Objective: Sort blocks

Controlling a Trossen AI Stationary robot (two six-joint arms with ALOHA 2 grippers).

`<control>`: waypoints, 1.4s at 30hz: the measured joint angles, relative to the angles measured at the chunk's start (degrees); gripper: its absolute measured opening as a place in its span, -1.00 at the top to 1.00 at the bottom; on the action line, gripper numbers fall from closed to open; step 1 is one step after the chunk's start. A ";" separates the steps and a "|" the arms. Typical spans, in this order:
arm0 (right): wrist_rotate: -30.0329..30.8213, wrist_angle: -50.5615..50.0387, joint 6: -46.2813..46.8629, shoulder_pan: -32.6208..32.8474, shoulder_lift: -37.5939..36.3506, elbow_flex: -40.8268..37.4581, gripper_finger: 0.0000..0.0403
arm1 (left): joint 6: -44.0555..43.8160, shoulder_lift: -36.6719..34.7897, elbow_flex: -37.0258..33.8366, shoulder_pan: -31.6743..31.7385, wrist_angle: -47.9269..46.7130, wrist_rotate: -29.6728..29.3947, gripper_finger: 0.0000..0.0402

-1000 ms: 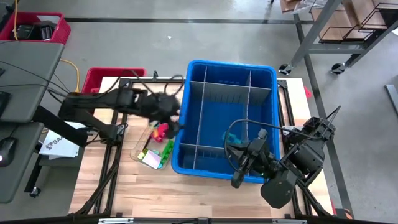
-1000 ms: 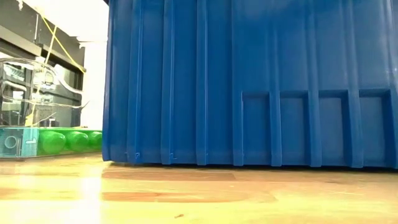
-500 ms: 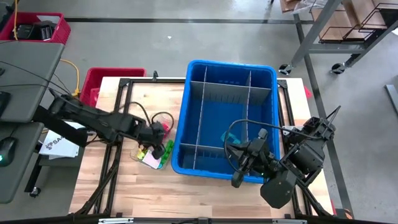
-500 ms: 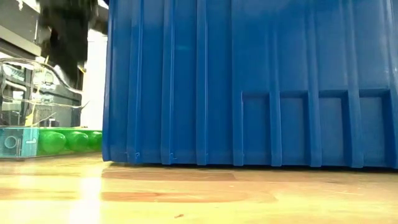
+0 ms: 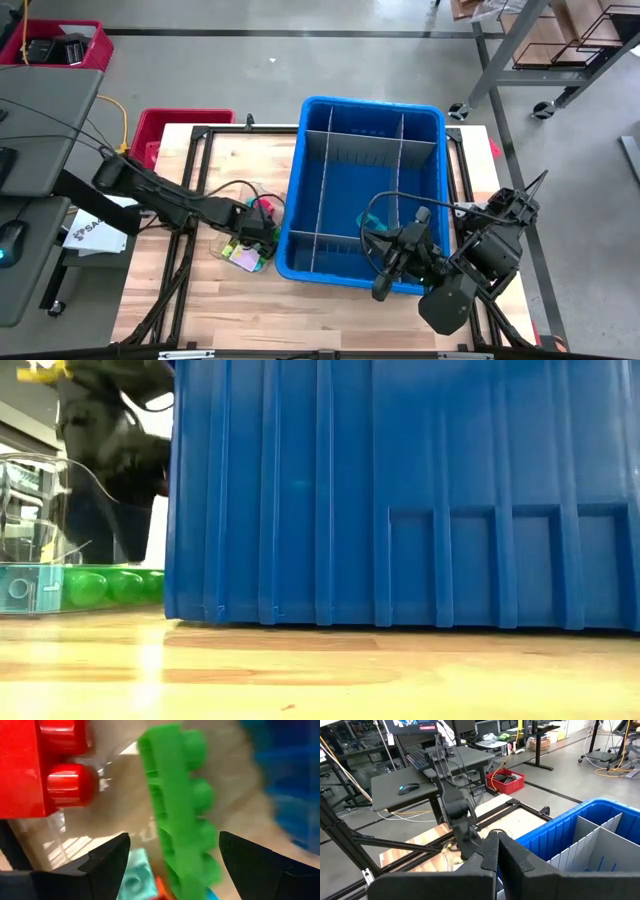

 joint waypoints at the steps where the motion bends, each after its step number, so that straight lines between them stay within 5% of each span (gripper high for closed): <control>1: 0.10 0.00 0.00 0.00 0.00 0.00 1.00 | -0.12 1.40 0.00 -0.01 0.09 0.03 -0.49; 14: 0.18 0.50 0.57 0.00 0.00 0.00 1.00 | -0.62 4.99 0.11 -0.14 -4.00 -0.74 -0.36; 16: 0.20 0.50 0.65 0.00 0.00 0.00 1.00 | -0.44 4.99 0.30 -0.14 -4.45 -0.74 -0.18; 19: 0.20 0.50 0.63 0.00 0.00 0.00 1.00 | 0.32 4.69 2.05 -0.24 -6.31 -1.45 0.37; 27: 0.20 0.46 0.48 0.00 0.00 0.00 1.00 | 4.49 -2.97 11.02 0.96 -18.19 -10.50 0.39; 33: 0.22 0.37 0.46 0.00 0.00 0.00 1.00 | 5.45 -10.59 21.06 4.12 -30.42 -24.36 0.39; 37: 0.22 0.33 0.46 -0.04 -0.02 0.00 1.00 | 13.06 -14.82 25.59 5.43 -15.89 -33.60 0.39; 42: 0.55 0.33 0.46 -0.56 -0.02 0.00 1.00 | 23.19 -12.90 25.83 8.55 16.81 -27.20 0.39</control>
